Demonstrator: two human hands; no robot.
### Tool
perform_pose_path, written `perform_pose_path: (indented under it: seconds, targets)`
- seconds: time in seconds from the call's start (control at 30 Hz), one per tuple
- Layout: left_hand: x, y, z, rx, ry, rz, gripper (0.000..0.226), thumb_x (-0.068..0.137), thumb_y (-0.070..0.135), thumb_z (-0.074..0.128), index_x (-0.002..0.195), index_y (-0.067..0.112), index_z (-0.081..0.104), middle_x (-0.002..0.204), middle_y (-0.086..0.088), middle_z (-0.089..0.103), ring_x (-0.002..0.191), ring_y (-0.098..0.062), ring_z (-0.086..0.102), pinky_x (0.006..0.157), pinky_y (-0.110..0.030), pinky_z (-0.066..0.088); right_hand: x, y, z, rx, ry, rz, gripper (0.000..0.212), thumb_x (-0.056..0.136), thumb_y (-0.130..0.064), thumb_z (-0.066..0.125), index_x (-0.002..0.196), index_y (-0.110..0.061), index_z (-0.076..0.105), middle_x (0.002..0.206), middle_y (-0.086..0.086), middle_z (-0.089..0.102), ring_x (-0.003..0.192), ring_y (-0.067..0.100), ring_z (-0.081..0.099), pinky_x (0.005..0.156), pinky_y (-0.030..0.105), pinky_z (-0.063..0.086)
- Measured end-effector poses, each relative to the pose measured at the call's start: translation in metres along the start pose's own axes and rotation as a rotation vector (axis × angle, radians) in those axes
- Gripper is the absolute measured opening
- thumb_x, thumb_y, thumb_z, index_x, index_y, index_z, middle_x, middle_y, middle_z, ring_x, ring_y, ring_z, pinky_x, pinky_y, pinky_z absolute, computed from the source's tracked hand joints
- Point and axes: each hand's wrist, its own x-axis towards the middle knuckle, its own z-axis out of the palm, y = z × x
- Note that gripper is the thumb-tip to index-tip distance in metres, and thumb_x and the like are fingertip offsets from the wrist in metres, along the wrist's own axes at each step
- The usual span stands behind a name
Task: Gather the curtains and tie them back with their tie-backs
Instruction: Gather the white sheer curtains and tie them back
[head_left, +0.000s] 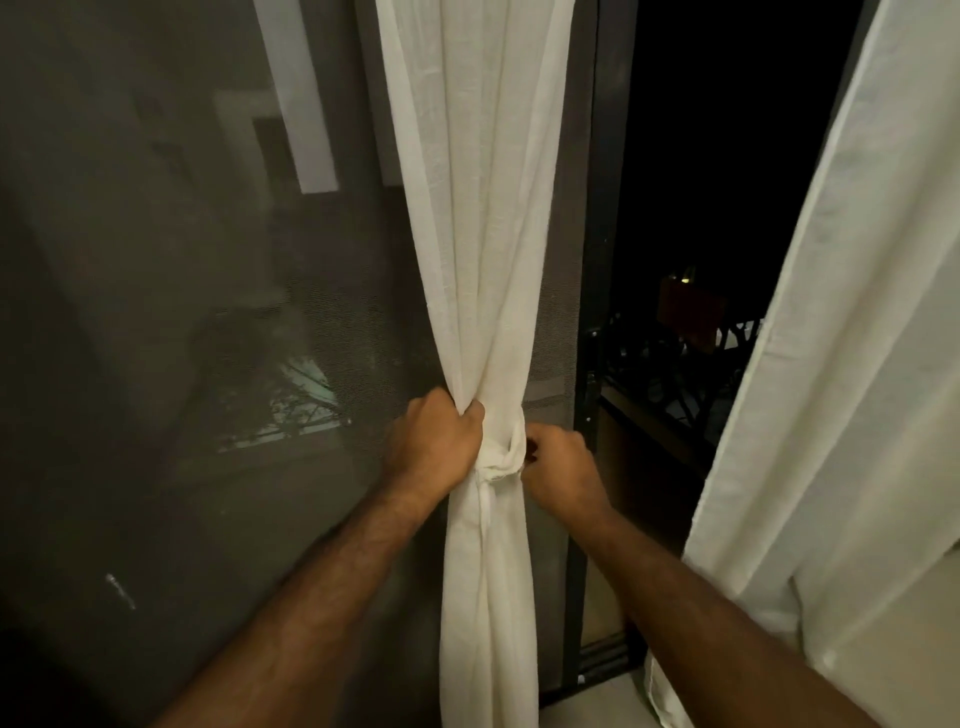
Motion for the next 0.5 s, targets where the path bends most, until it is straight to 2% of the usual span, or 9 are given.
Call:
perform_pose_path:
  seconds: [0.1,0.17,0.23,0.27,0.4,0.5]
  targets:
    - [-0.001,0.001,0.004,-0.094,-0.018,0.045,0.050,0.089,0.047,0.060,0.126,0.014,0.057,0.122,-0.003,0.065,0.108,-0.026,0.062,0.083,-0.032,0.047,0.000,0.000,0.003,0.038,-0.014,-0.016,0.017,0.097,-0.019,0.065,0.111,-0.014,0.073,0.096,-0.003,0.071,0.077,0.006,0.061,0.067,0.015,0.050]
    - [-0.001,-0.002,0.005,-0.181,-0.101,0.090,0.074,0.076,0.054,0.074,0.136,0.020,0.046,0.126,0.004,0.061,0.113,-0.021,0.060,0.086,-0.031,0.047,0.000,0.002,0.003,0.130,0.025,0.023,0.016,0.098,-0.017,0.064,0.111,-0.012,0.073,0.091,-0.005,0.069,0.073,0.001,0.060,0.066,0.016,0.055]
    - [-0.003,-0.005,0.007,-0.190,-0.156,0.112,0.096,0.062,0.051,0.086,0.140,0.022,0.039,0.127,0.006,0.058,0.117,-0.017,0.057,0.090,-0.032,0.048,0.000,0.004,0.000,0.263,0.021,0.120,0.018,0.096,-0.006,0.059,0.109,-0.008,0.072,0.091,0.000,0.072,0.073,0.008,0.066,0.064,0.020,0.058]
    - [-0.003,-0.007,0.009,-0.169,-0.147,0.125,0.095,0.060,0.047,0.088,0.138,0.021,0.041,0.128,0.004,0.059,0.117,-0.018,0.057,0.090,-0.033,0.050,0.000,0.005,-0.003,0.337,0.015,0.174,0.022,0.095,-0.002,0.056,0.108,-0.007,0.073,0.093,0.005,0.074,0.074,0.014,0.069,0.063,0.023,0.059]
    - [-0.005,-0.008,0.014,-0.072,-0.014,0.134,0.058,0.077,0.027,0.075,0.129,0.014,0.053,0.123,-0.006,0.063,0.112,-0.029,0.062,0.083,-0.034,0.051,-0.002,0.005,-0.016,0.448,-0.002,0.291,0.029,0.092,0.008,0.050,0.107,-0.005,0.071,0.096,0.017,0.074,0.067,0.017,0.069,0.055,0.023,0.055]
    - [-0.008,-0.004,0.016,-0.004,0.035,0.139,0.058,0.083,0.031,0.071,0.133,0.015,0.047,0.123,-0.007,0.063,0.111,-0.032,0.062,0.085,-0.039,0.052,-0.002,0.010,-0.025,0.325,0.000,0.298,0.027,0.093,0.006,0.051,0.105,-0.011,0.069,0.087,0.010,0.072,0.077,0.021,0.071,0.077,0.036,0.062]
